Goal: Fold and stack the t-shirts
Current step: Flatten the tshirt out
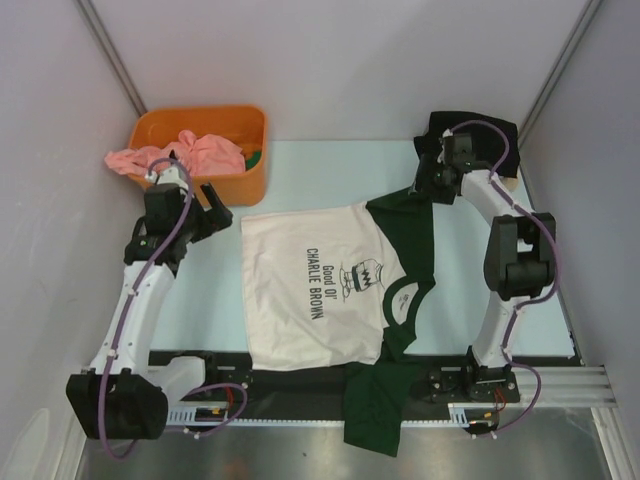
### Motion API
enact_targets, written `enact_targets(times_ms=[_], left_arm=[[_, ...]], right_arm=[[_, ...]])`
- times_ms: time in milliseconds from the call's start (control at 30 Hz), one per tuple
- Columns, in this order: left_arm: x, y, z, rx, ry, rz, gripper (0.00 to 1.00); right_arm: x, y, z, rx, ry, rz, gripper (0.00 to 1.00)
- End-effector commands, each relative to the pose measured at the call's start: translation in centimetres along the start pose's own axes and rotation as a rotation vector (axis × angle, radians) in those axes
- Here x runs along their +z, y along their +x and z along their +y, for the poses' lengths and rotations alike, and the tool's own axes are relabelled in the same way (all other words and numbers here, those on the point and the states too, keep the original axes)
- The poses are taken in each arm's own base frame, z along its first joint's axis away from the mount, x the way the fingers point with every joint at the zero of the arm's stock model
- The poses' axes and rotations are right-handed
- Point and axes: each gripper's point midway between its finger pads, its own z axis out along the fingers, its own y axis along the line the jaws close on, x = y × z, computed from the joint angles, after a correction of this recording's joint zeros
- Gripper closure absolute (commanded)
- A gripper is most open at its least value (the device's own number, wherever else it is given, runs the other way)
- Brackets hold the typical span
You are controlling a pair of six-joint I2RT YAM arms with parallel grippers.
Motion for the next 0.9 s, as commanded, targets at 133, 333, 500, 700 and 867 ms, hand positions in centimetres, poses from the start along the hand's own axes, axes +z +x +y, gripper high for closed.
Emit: enact_targets(times_ms=[133, 333, 500, 700, 867], left_arm=[[0.7, 3.8, 1.1, 0.107, -0.027, 0.082, 0.05], [0.6, 4.1, 0.6, 0.104, 0.001, 0.083, 0.06], [0.7, 4.2, 0.3, 0.101, 0.014, 0.085, 0.07], [0.6, 4.2, 0.3, 0.099, 0.016, 0.081, 0.07], [0.6, 4.1, 0.3, 0.098, 0.017, 0.079, 0.08]], right_arm=[[5.4, -0.4, 0.8, 0.05, -0.073, 0.037, 0.36], [7.8, 0.1, -0.1, 0.061, -0.042, 0.061, 0.41], [8.4, 1.1, -1.0, 0.084, -0.022, 0.082, 0.43], [6.9, 1.2, -1.4, 0.084, -0.004, 0.051, 0.44], [6.2, 1.5, -1.5, 0.082, -0.001, 0.045, 0.44]])
